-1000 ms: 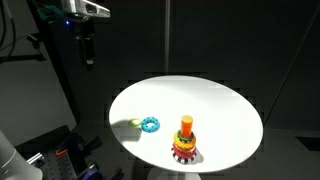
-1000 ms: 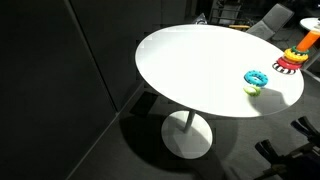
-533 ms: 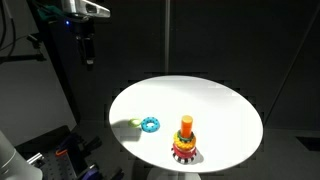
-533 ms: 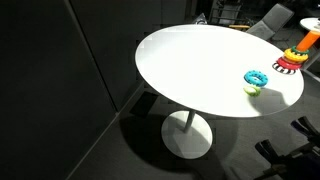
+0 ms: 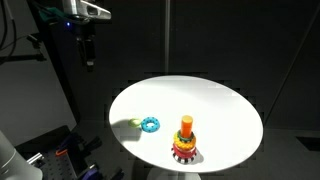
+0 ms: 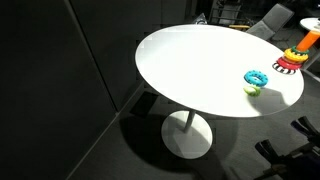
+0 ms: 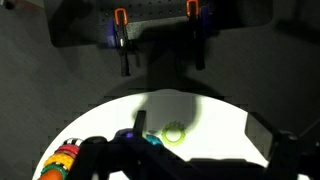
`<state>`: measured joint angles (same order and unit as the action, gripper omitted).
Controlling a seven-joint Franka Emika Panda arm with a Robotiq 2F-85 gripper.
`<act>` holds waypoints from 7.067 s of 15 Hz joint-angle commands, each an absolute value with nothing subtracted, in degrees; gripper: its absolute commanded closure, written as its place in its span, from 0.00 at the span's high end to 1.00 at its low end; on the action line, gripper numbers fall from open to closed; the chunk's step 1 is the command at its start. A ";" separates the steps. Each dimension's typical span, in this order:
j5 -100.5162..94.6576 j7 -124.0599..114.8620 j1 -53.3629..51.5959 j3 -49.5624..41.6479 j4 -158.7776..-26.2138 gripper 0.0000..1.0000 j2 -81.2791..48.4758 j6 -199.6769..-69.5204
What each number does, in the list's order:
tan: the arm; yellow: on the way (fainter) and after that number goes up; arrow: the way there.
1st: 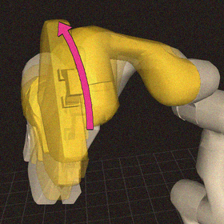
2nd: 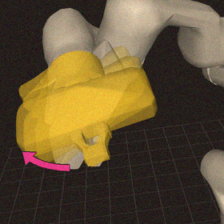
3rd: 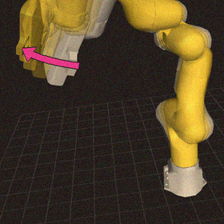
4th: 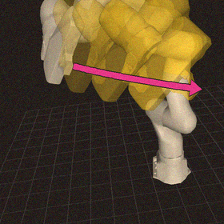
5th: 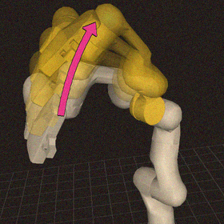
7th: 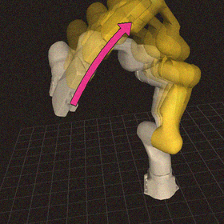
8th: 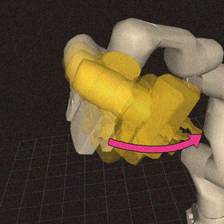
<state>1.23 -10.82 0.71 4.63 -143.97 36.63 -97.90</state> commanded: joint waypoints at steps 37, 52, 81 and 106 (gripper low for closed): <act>-1.89 -15.37 4.27 -0.12 -142.23 1.00 7.89 -131.06; -2.59 -19.95 1.07 -0.89 -144.95 1.00 -6.20 -148.02; 0.94 -20.81 -5.71 -4.23 -143.24 1.00 -20.46 -166.20; -2.92 -22.53 -3.72 -7.65 -143.90 0.49 -4.34 -153.85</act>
